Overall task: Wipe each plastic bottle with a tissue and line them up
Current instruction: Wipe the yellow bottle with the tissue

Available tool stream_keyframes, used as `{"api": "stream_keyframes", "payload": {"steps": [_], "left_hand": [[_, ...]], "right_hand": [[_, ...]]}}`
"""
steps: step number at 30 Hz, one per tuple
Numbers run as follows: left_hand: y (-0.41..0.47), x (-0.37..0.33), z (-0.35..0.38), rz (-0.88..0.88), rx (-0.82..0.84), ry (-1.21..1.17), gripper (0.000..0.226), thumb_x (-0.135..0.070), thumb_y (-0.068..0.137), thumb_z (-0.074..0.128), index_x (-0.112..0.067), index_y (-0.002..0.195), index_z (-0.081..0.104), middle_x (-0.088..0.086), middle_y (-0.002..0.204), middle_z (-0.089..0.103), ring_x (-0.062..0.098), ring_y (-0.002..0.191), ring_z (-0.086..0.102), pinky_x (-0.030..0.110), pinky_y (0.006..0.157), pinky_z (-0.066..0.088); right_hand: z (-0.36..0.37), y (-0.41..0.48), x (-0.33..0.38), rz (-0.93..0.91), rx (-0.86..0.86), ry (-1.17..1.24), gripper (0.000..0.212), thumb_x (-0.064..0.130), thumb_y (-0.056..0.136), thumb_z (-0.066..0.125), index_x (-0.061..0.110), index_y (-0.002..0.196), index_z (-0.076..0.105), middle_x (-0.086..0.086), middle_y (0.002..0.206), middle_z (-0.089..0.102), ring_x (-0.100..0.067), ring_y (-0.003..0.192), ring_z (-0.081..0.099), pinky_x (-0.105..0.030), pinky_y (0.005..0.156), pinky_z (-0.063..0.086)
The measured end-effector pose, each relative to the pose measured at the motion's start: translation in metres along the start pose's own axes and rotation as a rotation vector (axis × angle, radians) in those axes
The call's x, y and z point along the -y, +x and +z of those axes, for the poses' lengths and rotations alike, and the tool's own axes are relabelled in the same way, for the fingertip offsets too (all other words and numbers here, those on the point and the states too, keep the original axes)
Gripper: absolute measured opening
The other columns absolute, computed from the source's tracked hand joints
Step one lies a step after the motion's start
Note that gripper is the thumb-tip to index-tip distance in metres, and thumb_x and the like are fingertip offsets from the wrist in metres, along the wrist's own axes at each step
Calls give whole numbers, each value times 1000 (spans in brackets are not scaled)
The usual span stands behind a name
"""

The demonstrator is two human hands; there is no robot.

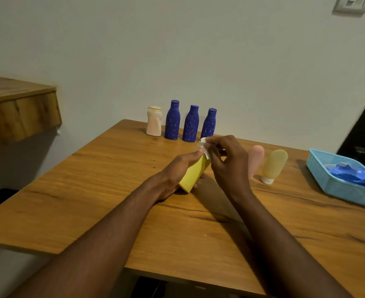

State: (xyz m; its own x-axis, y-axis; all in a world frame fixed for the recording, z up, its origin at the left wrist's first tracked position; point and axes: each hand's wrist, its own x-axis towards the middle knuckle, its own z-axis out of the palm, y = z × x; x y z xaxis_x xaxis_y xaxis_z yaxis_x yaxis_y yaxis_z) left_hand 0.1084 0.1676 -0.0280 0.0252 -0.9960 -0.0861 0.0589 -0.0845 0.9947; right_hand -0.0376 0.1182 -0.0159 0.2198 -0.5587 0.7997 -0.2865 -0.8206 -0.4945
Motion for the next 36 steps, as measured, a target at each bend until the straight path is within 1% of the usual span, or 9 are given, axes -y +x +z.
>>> {"api": "stream_keyframes", "payload": {"steps": [3, 6, 9, 12, 16, 22, 29, 33, 36], "left_hand": [[-1, -1, 2, 20, -17, -7, 53, -58, 100, 50, -16, 131, 57, 15, 108, 63, 23, 88, 60, 33, 67, 50], [-2, -3, 1, 13, -30, -68, 41, -55, 102, 49, -20, 121, 60, 14, 103, 62, 24, 86, 58, 33, 66, 49], [-4, -4, 1, 0, -32, -80, 41, -55, 102, 48, -21, 121, 59, 16, 102, 63, 23, 82, 58, 33, 66, 49], [-3, -3, 4, 25, -42, -21, 40, -54, 103, 47, -21, 122, 59, 14, 104, 62, 20, 83, 60, 31, 63, 51], [-2, 0, 6, 58, -55, 46, 59, -61, 95, 53, -17, 135, 57, 15, 114, 61, 22, 92, 62, 31, 62, 53], [-5, -4, 3, 8, -54, -101, 44, -53, 102, 50, -16, 124, 60, 15, 100, 64, 26, 88, 59, 34, 66, 50], [-7, -4, 2, 7, -62, -177, 49, -51, 101, 53, -13, 133, 57, 15, 108, 65, 25, 91, 62, 34, 65, 53], [-7, -5, 0, 8, -47, -200, 50, -50, 102, 53, -13, 135, 55, 15, 111, 63, 22, 88, 64, 33, 64, 53], [-6, -4, 3, 17, -52, -121, 48, -52, 102, 50, -15, 132, 56, 15, 111, 62, 23, 91, 62, 33, 65, 53]], "right_hand": [[-1, 1, -1, -15, 3, -2, 18, 8, 92, 69, 11, 109, 71, -1, 103, 68, -11, 96, 63, -22, 78, 54], [-1, 1, -9, 111, -35, 53, 10, 15, 97, 65, 19, 105, 70, 5, 98, 69, -7, 91, 64, -25, 76, 56], [0, 1, -15, 187, -28, 70, 8, 16, 98, 63, 21, 102, 68, 5, 96, 70, -8, 89, 64, -26, 74, 56], [-1, 1, -11, 112, -24, 43, 12, 12, 96, 66, 20, 104, 68, 6, 98, 68, -6, 91, 63, -19, 75, 54], [-1, 2, -3, -21, 0, -23, 15, 6, 92, 68, 12, 106, 70, 6, 100, 64, -6, 94, 61, -13, 79, 51], [1, 1, -15, 159, -13, 60, 7, 15, 98, 62, 18, 101, 68, 5, 95, 69, -8, 89, 64, -23, 75, 55], [2, 0, -12, 238, -15, 77, 10, 13, 99, 59, 20, 100, 65, 7, 92, 67, -3, 84, 62, -11, 68, 48], [1, -1, -12, 239, -11, 55, 9, 14, 99, 60, 21, 101, 65, 8, 94, 67, -3, 86, 62, -16, 71, 50], [-1, -2, -9, 131, -19, -23, 10, 11, 97, 63, 18, 103, 65, 4, 99, 67, -7, 91, 62, -25, 76, 55]]}}
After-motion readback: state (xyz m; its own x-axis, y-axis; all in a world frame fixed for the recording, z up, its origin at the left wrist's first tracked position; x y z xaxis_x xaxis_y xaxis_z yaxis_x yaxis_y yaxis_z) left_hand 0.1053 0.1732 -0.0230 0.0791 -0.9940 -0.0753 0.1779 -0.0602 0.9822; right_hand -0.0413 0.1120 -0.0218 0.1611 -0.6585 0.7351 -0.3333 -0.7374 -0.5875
